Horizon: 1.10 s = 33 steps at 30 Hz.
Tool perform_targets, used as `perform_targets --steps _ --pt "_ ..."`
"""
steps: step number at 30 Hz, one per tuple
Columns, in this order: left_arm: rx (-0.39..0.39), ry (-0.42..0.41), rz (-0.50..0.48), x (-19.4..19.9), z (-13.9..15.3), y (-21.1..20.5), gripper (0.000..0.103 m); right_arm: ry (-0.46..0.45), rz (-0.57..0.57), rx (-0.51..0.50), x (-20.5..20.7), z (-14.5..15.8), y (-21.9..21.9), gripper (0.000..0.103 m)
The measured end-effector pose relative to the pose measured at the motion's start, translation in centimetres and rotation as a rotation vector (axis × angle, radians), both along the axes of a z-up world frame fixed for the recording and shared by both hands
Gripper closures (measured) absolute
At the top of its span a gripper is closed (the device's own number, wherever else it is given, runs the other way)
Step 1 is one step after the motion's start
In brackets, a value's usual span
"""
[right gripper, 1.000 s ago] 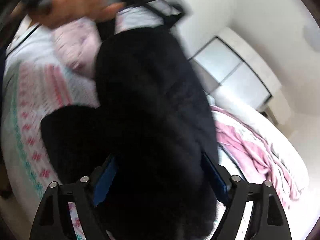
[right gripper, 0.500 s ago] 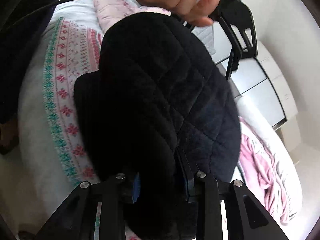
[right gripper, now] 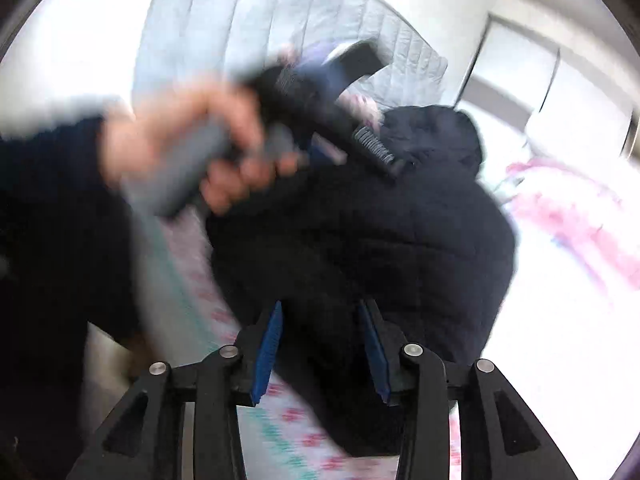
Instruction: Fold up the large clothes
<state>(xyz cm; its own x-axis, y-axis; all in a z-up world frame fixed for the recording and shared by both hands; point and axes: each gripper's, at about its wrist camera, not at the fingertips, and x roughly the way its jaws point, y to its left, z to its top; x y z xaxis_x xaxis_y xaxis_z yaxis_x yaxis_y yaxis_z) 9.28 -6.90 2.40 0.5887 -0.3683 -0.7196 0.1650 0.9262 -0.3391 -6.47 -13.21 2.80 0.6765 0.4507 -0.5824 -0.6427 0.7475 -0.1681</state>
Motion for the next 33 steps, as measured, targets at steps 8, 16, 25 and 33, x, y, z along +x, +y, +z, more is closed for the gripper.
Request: perform_targets --steps 8,16,25,33 --pt "-0.056 0.017 -0.008 0.3 -1.4 0.3 0.017 0.209 -0.346 0.295 11.4 3.3 -4.5 0.046" --pt "-0.040 0.003 0.006 -0.1 -1.7 0.2 0.016 0.312 -0.397 0.226 21.5 3.3 -2.6 0.046" --pt "-0.045 0.113 0.005 1.9 -2.0 0.2 0.017 0.389 -0.387 0.092 22.9 -0.8 -2.8 0.046" --pt "-0.160 0.230 0.078 4.0 0.2 7.1 0.018 0.334 -0.428 0.177 20.4 0.0 -4.6 0.046"
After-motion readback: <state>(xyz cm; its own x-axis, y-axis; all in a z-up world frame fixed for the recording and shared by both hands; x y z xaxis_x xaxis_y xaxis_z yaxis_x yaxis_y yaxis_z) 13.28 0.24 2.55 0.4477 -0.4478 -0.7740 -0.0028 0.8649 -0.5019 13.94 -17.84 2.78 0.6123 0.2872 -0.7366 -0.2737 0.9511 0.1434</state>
